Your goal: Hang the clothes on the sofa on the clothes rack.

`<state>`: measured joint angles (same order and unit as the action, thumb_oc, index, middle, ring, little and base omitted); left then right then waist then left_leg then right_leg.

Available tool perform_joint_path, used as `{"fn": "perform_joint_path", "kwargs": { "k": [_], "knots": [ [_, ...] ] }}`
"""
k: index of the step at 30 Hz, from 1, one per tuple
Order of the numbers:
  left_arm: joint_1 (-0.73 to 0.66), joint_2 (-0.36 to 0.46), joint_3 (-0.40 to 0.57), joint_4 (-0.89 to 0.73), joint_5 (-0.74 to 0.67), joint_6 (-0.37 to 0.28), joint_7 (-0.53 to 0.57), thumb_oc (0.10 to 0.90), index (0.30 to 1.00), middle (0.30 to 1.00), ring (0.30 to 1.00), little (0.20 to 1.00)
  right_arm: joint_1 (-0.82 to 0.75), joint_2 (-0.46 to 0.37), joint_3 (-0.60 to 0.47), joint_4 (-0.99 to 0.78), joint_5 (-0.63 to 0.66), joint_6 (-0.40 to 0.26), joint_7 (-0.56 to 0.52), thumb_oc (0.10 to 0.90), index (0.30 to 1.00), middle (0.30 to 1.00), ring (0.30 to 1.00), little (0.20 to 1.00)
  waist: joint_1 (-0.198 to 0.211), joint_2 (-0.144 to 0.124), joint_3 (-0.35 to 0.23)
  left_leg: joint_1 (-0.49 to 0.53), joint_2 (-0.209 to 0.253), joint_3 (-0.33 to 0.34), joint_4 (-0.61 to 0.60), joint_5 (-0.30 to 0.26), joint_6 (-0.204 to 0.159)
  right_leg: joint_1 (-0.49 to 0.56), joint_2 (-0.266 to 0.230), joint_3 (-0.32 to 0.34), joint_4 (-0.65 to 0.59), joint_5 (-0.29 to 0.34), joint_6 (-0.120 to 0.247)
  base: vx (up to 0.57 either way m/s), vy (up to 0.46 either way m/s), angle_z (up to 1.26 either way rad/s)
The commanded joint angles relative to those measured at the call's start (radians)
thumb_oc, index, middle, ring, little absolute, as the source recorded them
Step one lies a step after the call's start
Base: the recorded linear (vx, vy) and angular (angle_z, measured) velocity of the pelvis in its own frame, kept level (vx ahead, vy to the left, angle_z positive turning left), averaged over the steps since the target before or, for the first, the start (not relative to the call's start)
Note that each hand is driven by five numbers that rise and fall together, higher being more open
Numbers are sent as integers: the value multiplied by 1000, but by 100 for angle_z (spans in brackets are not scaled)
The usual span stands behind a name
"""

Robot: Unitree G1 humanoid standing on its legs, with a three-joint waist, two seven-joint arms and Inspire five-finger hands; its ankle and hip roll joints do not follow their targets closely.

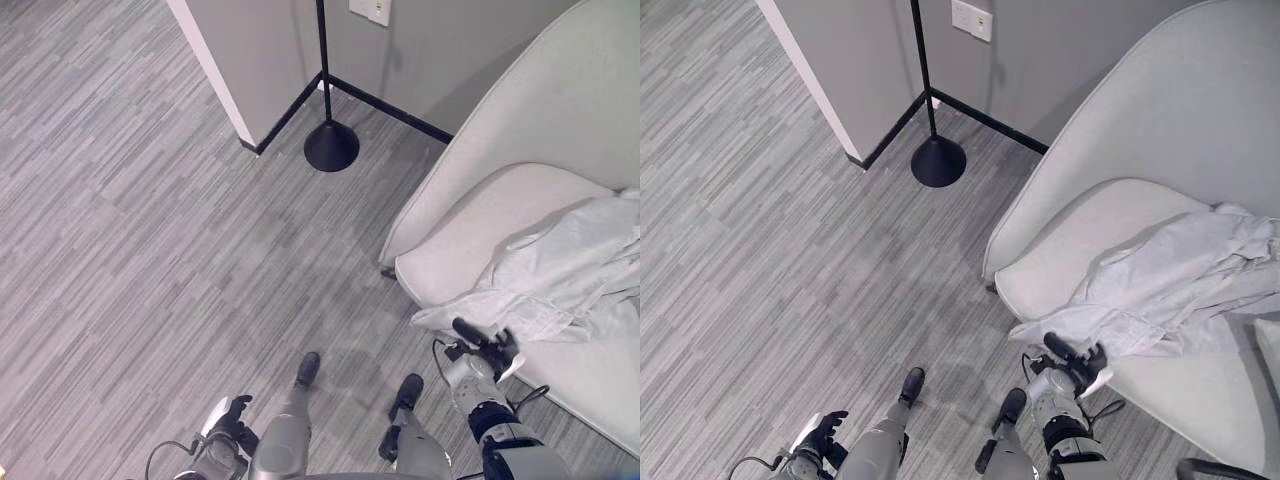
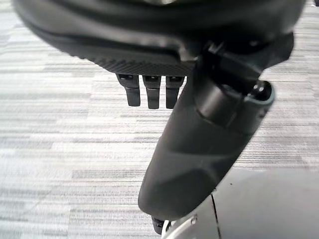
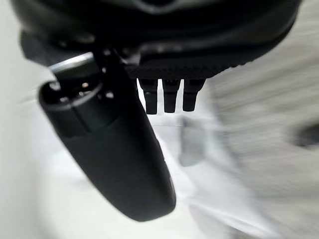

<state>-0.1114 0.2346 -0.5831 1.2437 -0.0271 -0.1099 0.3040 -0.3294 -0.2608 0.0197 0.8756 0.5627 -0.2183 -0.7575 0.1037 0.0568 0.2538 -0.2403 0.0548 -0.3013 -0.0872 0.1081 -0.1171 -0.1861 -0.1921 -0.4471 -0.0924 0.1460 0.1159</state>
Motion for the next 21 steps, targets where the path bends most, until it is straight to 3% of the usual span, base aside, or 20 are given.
{"fn": "perform_joint_path", "kwargs": {
  "k": [1, 8, 9, 12, 14, 16, 20, 21],
  "knots": [
    [-58, -56, -25, 19, 78, -52, 34, 800, 900, 900, 900, 900, 18, -149, -66, -119, -348, 66, -134, 800, 900, 900, 900, 900, 17, -48, -3, 36, 0, 17, 0, -97, 44, 88, -93, 73, 8, -32, 88, 0, 0, 0],
    [-70, -37, -35, 23, 108, -61, 35, 800, 900, 900, 900, 900, -44, -206, -112, 6, -338, 87, -127, 800, 900, 900, 900, 900, 27, -53, 8, 25, -19, 7, 0, -88, 53, 80, -107, 69, 7, -15, 93, -16, 17, 2],
    [-79, -35, -38, 43, 94, -64, 32, 800, 900, 900, 900, 900, -109, -231, -98, 161, -251, 67, -98, 800, 900, 900, 900, 900, 41, -51, 12, 28, -20, 10, 0, -92, 50, 74, -105, 76, 9, -16, 88, -26, 34, 0],
    [-88, -38, -35, 51, 82, -63, 31, 800, 900, 900, 900, 900, -143, -238, -75, 234, -218, 60, -72, 800, 900, 900, 900, 900, 40, -51, 14, 21, -27, 8, 0, -82, 53, 68, -111, 77, 7, -7, 87, -11, 15, 0],
    [-94, -39, -43, 78, 49, -52, 26, 800, 900, 900, 900, 900, -221, -235, -26, 465, -79, 56, 26, 800, 900, 900, 900, 900, 52, -52, 18, 25, -26, 10, 0, -87, 50, 70, -107, 79, 10, -10, 84, 0, 0, 0],
    [-97, -37, -41, 82, 36, -50, 24, 800, 900, 900, 900, 900, -232, -235, -13, 512, -39, 58, 61, 800, 900, 900, 900, 900, 52, -54, 18, 24, -27, 10, 0, -86, 49, 69, -109, 78, 11, -8, 84, 0, 0, 0],
    [-115, -30, -31, 103, -25, -42, 2, 800, 900, 900, 900, 900, -278, -198, 6, 676, 198, 66, 212, 800, 900, 900, 900, 900, 59, -59, 20, 18, -30, 13, 0, -81, 44, 65, -112, 78, 12, -6, 84, 6, 0, 1],
    [-115, -29, -30, 104, -26, -42, 1, 800, 900, 900, 900, 900, -281, -198, 8, 681, 202, 64, 216, 800, 900, 900, 900, 900, 58, -60, 21, 18, -30, 13, 0, -81, 44, 64, -113, 78, 12, -6, 84, 0, 0, 0]
  ]
}}
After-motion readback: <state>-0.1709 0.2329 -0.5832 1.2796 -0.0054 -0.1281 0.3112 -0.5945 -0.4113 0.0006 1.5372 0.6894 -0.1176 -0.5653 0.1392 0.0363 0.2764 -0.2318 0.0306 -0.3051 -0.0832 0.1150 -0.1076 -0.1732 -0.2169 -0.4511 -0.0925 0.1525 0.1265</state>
